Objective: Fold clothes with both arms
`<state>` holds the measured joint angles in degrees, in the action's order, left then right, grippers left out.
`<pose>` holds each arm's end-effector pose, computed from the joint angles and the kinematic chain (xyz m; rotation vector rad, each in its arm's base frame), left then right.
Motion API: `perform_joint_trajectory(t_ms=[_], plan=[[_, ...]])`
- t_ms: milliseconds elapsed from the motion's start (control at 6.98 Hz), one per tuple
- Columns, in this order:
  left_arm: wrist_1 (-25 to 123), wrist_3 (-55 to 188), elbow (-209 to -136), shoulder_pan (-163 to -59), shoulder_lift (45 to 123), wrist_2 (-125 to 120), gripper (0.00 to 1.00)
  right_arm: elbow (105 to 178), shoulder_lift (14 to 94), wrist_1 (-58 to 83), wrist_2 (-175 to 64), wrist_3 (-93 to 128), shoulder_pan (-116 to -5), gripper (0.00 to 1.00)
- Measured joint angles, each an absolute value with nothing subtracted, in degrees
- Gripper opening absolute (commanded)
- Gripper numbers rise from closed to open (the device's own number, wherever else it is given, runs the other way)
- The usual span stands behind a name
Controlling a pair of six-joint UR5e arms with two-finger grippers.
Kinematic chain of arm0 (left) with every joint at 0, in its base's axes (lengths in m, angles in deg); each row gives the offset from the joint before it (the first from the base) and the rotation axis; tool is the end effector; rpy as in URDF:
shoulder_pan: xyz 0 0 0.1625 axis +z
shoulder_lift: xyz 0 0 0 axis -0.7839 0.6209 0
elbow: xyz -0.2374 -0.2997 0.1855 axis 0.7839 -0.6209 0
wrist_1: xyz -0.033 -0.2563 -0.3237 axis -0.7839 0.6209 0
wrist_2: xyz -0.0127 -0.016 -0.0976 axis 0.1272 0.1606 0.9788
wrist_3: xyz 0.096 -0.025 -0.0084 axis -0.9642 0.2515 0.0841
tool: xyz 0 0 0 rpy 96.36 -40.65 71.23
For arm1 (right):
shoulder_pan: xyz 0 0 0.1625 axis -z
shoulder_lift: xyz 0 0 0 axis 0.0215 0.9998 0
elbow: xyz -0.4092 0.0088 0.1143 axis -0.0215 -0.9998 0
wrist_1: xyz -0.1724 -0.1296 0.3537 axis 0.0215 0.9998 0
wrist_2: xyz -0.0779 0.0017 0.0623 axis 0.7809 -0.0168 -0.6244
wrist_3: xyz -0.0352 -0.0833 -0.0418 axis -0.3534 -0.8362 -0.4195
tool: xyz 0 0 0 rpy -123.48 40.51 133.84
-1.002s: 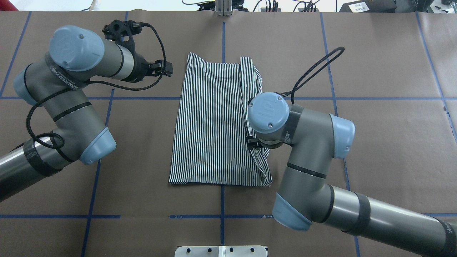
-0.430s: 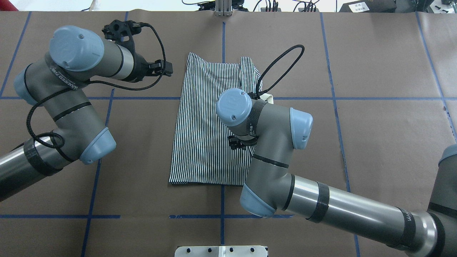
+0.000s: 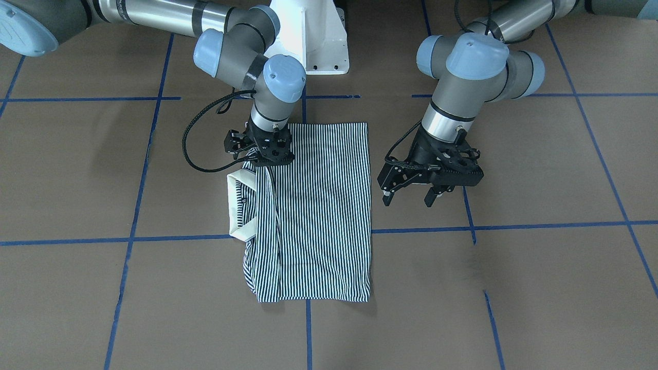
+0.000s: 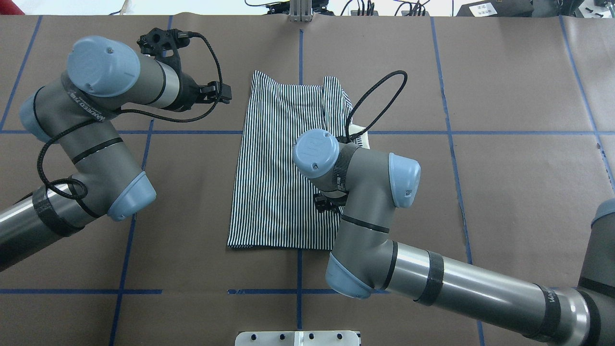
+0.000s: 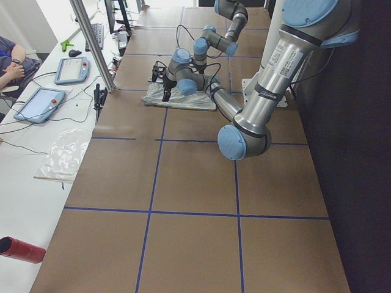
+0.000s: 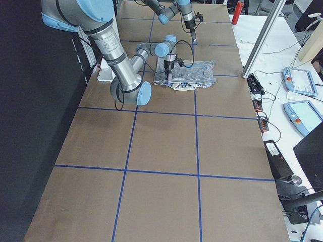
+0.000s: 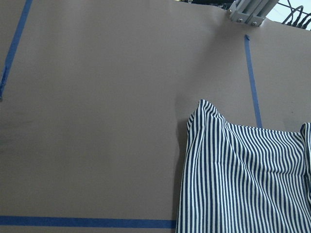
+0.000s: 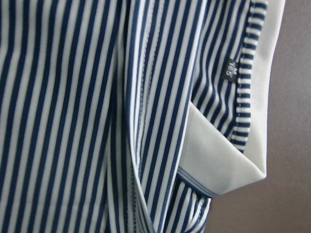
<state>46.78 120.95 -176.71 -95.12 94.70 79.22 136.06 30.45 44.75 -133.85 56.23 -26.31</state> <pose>0.4088 -0.5397 0.2611 0.3744 0.9982 -0.2371 -0.6033 -0.4078 0.2627 0.0226 -0.4335 -0.2024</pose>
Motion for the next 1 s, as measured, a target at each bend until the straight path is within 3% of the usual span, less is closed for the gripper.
perform_joint_trajectory(t_ms=[1002], plan=[[47.9,121.0,-175.7,-95.0,94.9,79.2,1.0,135.9,30.6,46.2,-133.8,55.4,-26.9,1.0]])
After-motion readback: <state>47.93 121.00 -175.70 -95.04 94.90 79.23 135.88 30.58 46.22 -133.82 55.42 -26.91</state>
